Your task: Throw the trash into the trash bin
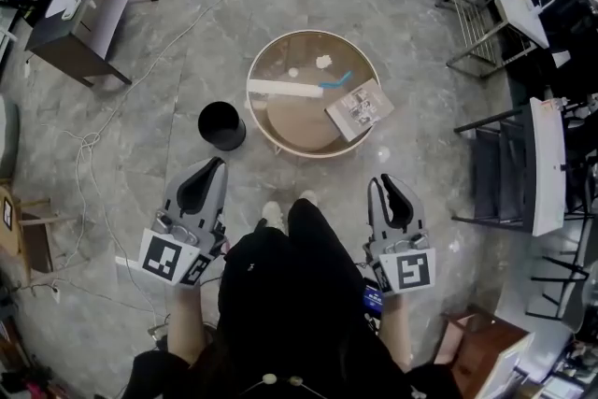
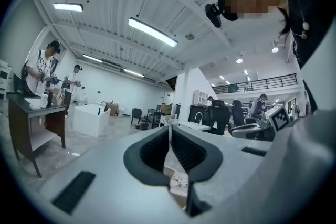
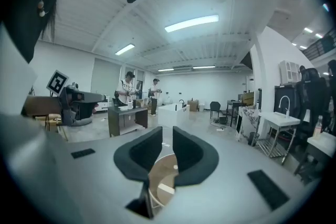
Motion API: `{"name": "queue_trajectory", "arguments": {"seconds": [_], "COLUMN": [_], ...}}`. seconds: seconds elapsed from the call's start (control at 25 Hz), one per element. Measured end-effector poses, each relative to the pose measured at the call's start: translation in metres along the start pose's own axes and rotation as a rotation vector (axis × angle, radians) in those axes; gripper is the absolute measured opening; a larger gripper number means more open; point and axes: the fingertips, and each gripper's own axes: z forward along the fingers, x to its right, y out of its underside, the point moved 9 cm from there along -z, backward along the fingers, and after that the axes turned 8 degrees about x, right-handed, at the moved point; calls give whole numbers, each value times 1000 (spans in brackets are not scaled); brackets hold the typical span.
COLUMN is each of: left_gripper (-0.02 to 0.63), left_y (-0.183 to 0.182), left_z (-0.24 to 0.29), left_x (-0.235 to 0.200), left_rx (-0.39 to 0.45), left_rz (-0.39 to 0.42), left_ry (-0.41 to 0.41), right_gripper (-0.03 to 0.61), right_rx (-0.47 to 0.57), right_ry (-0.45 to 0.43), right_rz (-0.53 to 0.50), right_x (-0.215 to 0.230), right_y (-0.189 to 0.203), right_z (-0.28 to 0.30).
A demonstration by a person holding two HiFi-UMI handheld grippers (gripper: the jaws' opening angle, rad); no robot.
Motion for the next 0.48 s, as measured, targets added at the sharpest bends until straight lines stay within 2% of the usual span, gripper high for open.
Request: {"name": "queue_trajectory", "arguments": {"seconds": [0.2, 0.36, 0.48], "left_gripper": [9, 11, 15], "left_y": [13, 28, 44], "left_z": [17, 51, 83], "left_x": [-12, -25, -34], "left_rx": [-48, -71, -111], "left_rz": [-7, -74, -120], "left_ry": [-6, 7, -8], "right_gripper": [86, 103, 106], "right_rx": [-49, -112, -183], "right_ry": [-32, -78, -104], "right_rz": [-67, -174, -198], "right_x": [10, 26, 48], "right_y": [8, 25, 42], "right_z": [27, 59, 87]}}
